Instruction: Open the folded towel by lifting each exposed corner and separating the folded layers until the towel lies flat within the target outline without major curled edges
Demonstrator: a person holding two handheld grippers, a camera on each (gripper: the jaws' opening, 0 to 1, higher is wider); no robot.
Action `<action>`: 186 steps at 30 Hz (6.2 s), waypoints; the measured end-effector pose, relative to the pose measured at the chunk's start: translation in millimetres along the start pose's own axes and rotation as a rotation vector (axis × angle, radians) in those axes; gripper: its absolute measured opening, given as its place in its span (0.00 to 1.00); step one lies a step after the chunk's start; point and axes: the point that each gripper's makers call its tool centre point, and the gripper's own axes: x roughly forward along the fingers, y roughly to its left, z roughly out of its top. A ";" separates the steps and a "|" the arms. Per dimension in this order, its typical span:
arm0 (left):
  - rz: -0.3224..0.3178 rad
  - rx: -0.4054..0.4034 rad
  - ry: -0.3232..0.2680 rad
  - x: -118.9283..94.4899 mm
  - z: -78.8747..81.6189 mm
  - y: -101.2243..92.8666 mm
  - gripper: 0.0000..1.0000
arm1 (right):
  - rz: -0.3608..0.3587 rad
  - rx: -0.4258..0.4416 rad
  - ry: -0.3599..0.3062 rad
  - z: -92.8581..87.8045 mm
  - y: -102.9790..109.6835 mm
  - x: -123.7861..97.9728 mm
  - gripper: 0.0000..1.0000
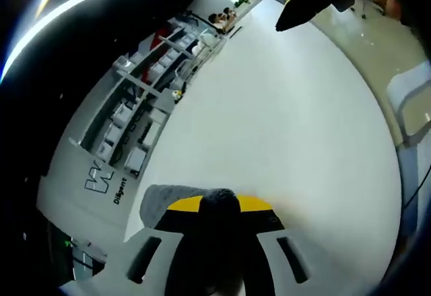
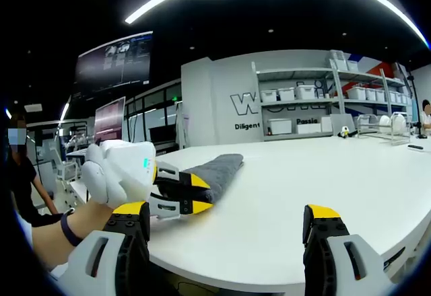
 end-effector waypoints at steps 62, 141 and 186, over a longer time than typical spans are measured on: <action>-0.104 -1.001 -0.490 -38.6 -1.7 58.1 0.04 | 0.006 -0.015 0.011 0.3 3.9 2.5 0.96; 0.181 -1.581 -0.900 -97.7 -76.2 121.5 0.04 | 0.018 -0.035 0.023 0.6 10.8 5.3 0.96; 0.232 -2.104 -1.263 -135.2 -112.4 114.8 0.04 | 0.025 -0.042 0.030 -2.3 14.6 6.8 0.96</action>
